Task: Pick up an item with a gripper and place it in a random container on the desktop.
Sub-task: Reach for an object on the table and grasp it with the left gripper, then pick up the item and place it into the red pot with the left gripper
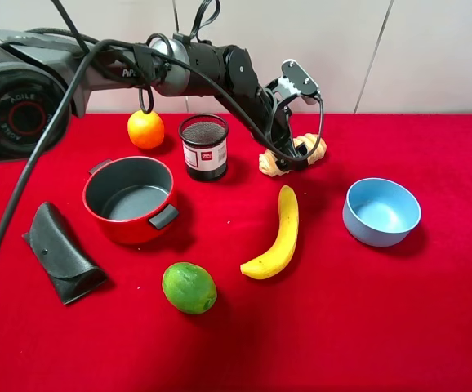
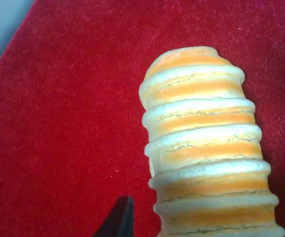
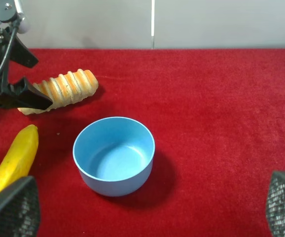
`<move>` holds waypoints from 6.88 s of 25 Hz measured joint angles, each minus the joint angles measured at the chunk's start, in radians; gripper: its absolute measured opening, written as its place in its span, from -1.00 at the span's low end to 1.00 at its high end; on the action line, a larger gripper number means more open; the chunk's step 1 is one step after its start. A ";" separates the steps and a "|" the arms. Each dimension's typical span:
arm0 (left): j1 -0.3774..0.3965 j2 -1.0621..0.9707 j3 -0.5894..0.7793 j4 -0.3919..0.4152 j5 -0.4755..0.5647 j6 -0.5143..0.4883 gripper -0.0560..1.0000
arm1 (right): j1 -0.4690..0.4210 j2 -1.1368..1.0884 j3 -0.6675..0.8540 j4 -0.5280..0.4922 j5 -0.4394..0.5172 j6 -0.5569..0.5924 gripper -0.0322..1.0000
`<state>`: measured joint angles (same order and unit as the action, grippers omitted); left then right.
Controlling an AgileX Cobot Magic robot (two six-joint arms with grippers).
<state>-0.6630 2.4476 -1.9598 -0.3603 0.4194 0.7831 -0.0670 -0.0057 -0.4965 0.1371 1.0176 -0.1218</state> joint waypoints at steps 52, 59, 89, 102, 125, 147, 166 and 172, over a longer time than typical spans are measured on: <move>0.000 0.069 0.011 -0.019 -0.068 0.027 0.47 | 0.000 0.000 0.000 0.001 0.000 0.002 0.41; 0.000 0.069 0.011 -0.025 -0.077 0.049 -0.09 | 0.000 0.000 0.000 0.001 0.000 0.002 0.41; 0.002 -0.076 0.011 -0.008 0.083 0.050 -0.41 | 0.000 0.000 0.000 0.001 0.000 0.002 0.41; 0.016 -0.218 0.011 0.097 0.297 -0.038 -0.45 | 0.000 0.000 0.000 0.001 0.000 0.002 0.41; 0.105 -0.644 0.458 0.181 0.316 -0.106 -0.47 | 0.000 0.000 0.000 0.001 0.000 0.002 0.41; 0.187 -0.971 0.675 0.233 0.505 -0.414 -0.50 | 0.000 0.000 0.000 0.001 0.000 0.002 0.41; 0.188 -0.987 0.680 0.351 0.722 -0.807 -0.52 | 0.000 0.000 0.000 0.001 0.000 0.002 0.41; 0.191 -0.987 0.753 0.367 0.688 -0.817 -0.52 | 0.000 0.000 0.000 0.001 0.000 0.002 0.41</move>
<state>-0.4722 1.4605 -1.2073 0.0066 1.1076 -0.0342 -0.0670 -0.0057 -0.4965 0.1382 1.0176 -0.1199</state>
